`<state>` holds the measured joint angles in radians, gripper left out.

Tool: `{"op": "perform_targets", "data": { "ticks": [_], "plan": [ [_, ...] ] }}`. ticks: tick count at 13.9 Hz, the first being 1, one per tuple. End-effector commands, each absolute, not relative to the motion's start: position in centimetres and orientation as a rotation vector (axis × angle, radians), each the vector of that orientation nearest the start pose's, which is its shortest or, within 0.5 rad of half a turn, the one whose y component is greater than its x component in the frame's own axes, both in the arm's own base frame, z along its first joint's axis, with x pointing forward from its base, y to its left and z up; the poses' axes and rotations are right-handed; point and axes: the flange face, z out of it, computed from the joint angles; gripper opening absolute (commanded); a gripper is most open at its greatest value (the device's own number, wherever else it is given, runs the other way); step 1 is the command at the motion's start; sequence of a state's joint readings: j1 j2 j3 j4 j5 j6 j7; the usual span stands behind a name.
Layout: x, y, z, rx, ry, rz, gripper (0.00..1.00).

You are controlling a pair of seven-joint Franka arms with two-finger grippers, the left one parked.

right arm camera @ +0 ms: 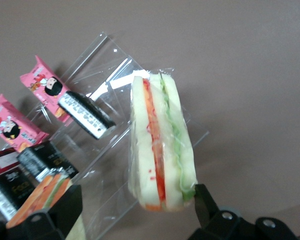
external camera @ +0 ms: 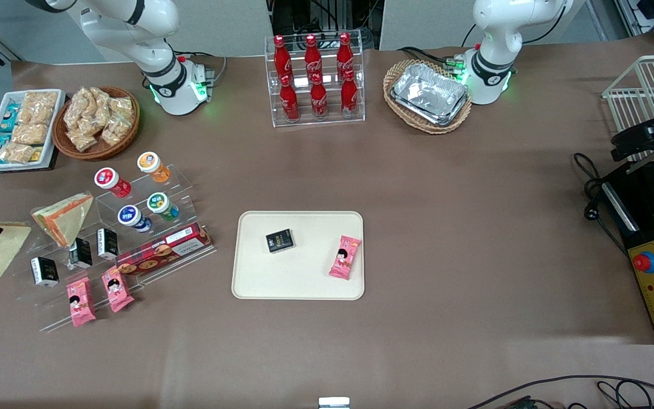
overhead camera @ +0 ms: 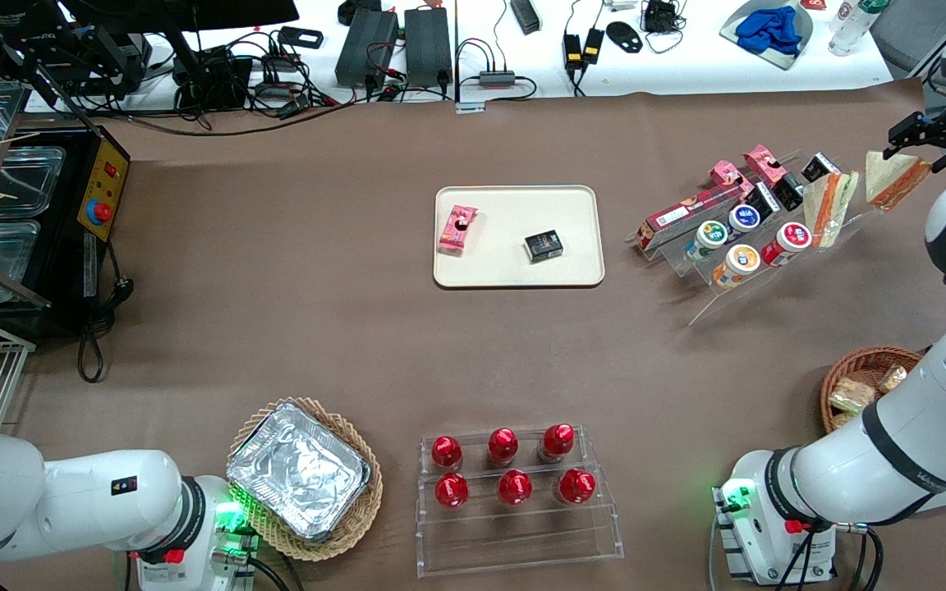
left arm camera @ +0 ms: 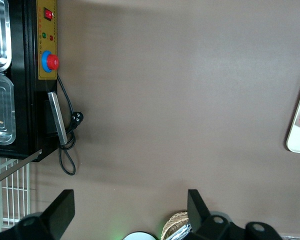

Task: Place sandwich on tray
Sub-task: 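Lower the right gripper onto the sandwich tip and close on it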

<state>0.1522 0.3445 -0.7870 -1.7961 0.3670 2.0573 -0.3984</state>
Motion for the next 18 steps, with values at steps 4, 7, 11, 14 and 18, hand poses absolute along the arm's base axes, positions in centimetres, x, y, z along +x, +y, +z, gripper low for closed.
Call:
{"op": "perform_targets", "data": {
  "ticks": [4, 7, 11, 14, 18],
  "plan": [
    [54.0, -34.2, 39.0, -3.047, 0.534, -0.137, 1.00],
    [54.1, -33.7, 39.3, -3.032, 0.532, -0.127, 1.00],
    [54.2, -33.4, 39.4, -3.032, 0.514, -0.127, 0.59],
    [54.2, -33.1, 39.8, -3.020, 0.497, -0.113, 0.00],
    [54.7, -32.6, 41.9, -2.990, 0.491, -0.092, 0.00]
  ]
}}
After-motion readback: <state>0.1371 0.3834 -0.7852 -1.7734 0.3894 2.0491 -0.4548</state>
